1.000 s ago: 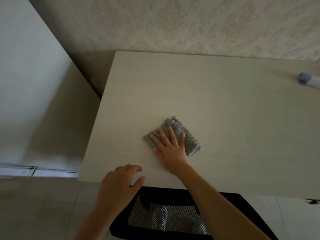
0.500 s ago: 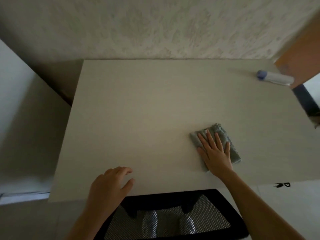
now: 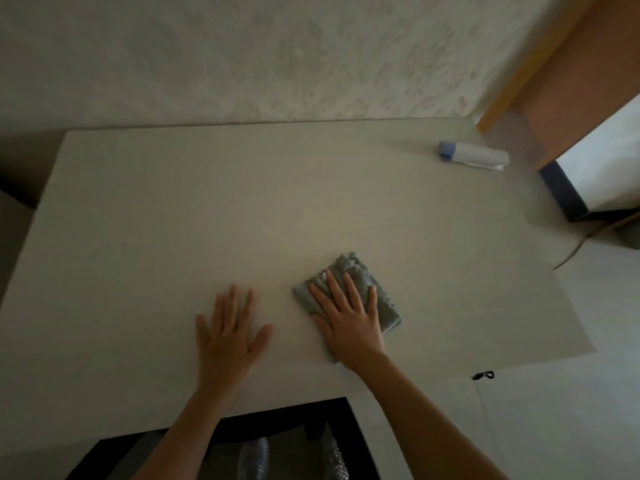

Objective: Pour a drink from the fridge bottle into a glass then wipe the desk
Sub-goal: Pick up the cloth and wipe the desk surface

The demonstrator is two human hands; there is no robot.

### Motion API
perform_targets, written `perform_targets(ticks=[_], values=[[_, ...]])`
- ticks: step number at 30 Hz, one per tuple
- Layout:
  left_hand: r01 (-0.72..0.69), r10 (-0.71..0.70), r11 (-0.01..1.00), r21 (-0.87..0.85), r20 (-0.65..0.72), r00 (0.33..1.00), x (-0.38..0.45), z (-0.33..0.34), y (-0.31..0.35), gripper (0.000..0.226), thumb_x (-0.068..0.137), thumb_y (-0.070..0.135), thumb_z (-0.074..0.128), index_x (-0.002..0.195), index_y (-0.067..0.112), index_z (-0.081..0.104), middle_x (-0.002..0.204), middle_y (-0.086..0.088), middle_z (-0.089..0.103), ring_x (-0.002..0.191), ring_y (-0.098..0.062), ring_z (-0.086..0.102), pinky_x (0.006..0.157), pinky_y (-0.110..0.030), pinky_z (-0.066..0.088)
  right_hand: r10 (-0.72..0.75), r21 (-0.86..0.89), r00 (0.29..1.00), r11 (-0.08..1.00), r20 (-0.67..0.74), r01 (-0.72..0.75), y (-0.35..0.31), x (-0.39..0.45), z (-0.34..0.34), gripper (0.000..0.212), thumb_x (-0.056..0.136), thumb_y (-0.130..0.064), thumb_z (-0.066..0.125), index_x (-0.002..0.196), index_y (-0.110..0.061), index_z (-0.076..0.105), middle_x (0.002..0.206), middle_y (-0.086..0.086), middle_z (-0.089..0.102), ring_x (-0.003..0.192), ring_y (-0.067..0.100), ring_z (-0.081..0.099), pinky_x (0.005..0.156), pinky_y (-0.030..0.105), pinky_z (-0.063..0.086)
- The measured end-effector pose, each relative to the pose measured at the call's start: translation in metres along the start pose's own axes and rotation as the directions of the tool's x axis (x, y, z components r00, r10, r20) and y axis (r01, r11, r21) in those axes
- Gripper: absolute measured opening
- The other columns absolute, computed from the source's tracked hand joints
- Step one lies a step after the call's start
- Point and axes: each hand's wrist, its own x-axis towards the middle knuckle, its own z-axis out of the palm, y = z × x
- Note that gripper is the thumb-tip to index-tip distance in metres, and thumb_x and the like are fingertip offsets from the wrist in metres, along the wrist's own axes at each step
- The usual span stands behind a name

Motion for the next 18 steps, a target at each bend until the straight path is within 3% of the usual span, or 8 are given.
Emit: perform_targets(ticks=[10,14,16,18], values=[[0.070,-0.068,0.996,0.057,-0.043,0.997,0.003,0.008,0.005,0.079,0.084,0.072,0.005,0.145,0.027,0.027,0.154,-0.003,0.025,0.139,-0.026,0.026,0.103,-0.059,0.022,-0.059,-0.008,0.998,0.998,-0.022,0.059,0.101,-0.001,-0.016,0.049,0.096,-0.052,0.024,0.143,-0.039,0.024,0.153,-0.008,0.026,0.143,0.024,0.020,0.110,0.061,0.013],[0.119,-0.114,0.992,0.049,-0.097,0.989,0.002,-0.002,0.024,0.085,0.084,0.072,0.007,0.136,0.015,0.042,0.147,-0.012,0.038,0.131,-0.030,0.040,0.101,-0.064,0.021,-0.023,-0.025,0.999,0.999,-0.033,0.023,0.147,-0.016,-0.025,0.048,0.096,-0.051,0.029,0.142,-0.037,0.028,0.152,-0.007,0.030,0.142,0.023,0.023,0.109,0.060,0.019],[0.135,-0.129,0.990,0.030,-0.152,0.980,0.006,-0.008,0.049,0.079,0.086,0.065,0.018,0.127,0.006,0.051,0.141,-0.016,0.044,0.122,-0.033,0.049,0.101,-0.063,0.021,0.028,-0.025,0.999,0.999,-0.036,-0.029,0.168,-0.025,-0.030,0.047,0.096,-0.049,0.030,0.141,-0.037,0.032,0.150,-0.006,0.033,0.140,0.022,0.027,0.110,0.059,0.021],[0.070,-0.065,0.997,0.021,-0.187,0.980,0.014,-0.010,0.079,0.070,0.085,0.057,0.027,0.123,0.006,0.055,0.138,-0.014,0.047,0.119,-0.030,0.050,0.100,-0.062,0.025,0.115,-0.016,0.993,0.993,-0.031,-0.115,0.188,-0.033,-0.036,0.045,0.096,-0.049,0.028,0.139,-0.038,0.036,0.148,-0.004,0.038,0.138,0.022,0.031,0.109,0.058,0.022]])
